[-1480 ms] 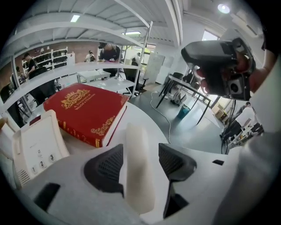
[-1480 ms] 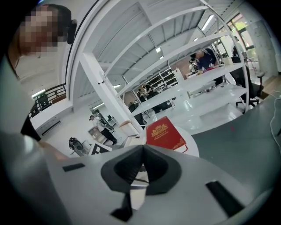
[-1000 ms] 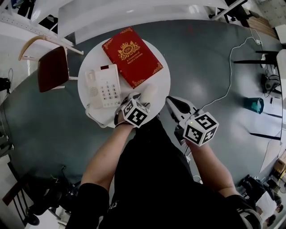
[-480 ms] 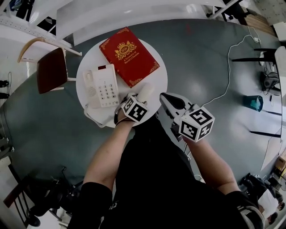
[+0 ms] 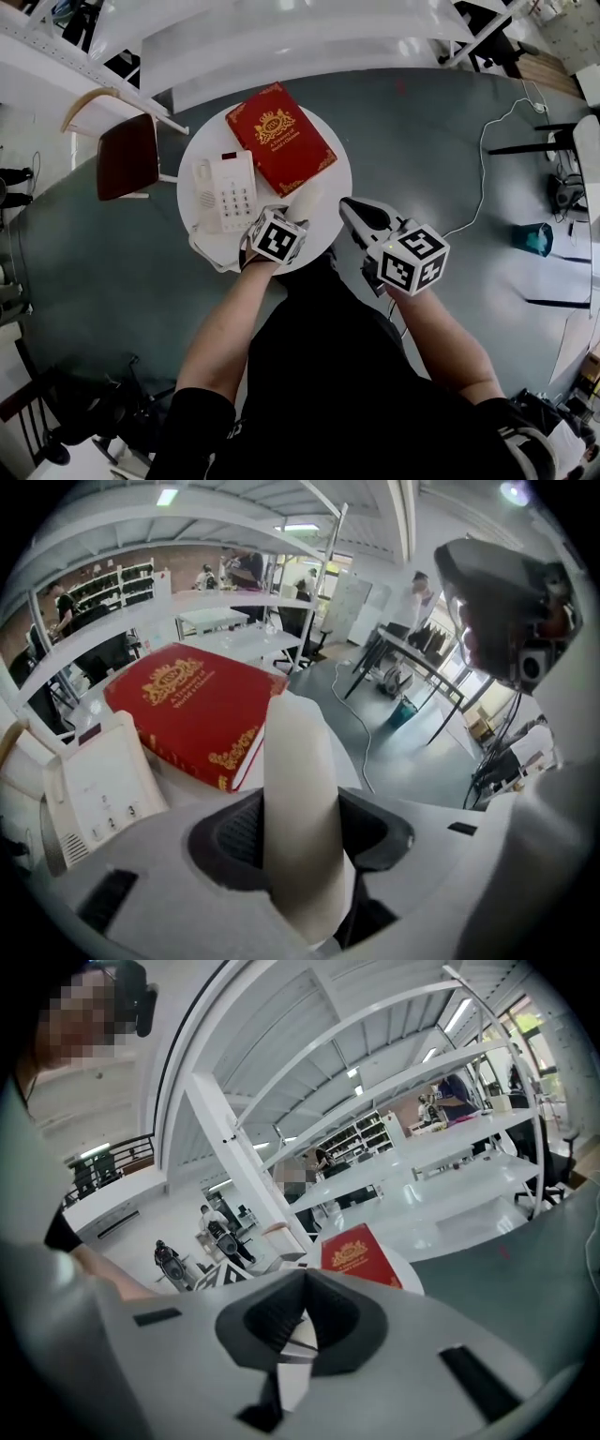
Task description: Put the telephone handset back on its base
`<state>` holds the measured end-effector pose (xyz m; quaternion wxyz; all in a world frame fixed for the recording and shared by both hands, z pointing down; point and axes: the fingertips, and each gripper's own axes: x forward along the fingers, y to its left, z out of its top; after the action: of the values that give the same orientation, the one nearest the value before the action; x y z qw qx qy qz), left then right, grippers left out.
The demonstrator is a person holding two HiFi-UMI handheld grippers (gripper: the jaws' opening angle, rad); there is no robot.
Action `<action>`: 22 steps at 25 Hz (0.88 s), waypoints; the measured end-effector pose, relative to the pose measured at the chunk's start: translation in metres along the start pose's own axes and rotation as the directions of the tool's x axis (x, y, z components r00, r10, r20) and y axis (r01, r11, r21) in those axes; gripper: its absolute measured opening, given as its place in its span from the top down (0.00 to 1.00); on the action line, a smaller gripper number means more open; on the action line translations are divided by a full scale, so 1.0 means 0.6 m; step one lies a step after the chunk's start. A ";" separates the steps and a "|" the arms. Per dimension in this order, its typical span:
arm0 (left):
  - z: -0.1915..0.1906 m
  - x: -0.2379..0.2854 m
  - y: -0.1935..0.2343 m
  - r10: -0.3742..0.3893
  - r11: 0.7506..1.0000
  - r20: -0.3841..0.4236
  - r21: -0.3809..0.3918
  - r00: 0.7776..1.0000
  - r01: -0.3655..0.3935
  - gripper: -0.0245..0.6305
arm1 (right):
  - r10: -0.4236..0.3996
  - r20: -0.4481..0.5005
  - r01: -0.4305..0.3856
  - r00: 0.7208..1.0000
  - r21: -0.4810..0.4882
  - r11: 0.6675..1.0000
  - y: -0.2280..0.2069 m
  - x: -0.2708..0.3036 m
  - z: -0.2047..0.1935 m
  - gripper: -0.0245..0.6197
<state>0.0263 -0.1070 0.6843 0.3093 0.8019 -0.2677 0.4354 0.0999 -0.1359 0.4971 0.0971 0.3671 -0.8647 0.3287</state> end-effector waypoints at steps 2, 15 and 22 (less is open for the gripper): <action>0.023 -0.040 0.009 0.033 0.999 0.054 -0.028 0.998 -0.032 0.64 | 0.022 0.012 -0.022 1.000 -0.020 1.000 0.010 -0.002 0.021 0.95; 0.094 -0.319 0.091 0.274 0.952 0.386 -0.240 0.881 -0.191 0.64 | 0.210 0.029 -0.203 0.977 -0.157 0.966 0.102 0.037 0.103 0.95; 0.054 -0.445 0.144 0.331 0.930 0.505 -0.319 0.797 -0.184 0.64 | 0.236 0.020 -0.228 0.971 -0.191 0.955 0.192 0.091 0.108 0.95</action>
<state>-0.1443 -0.1452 0.4624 0.2565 0.8021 -0.5061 0.1864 -0.0145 -0.1496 0.4125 0.0734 0.2590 -0.9308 0.2473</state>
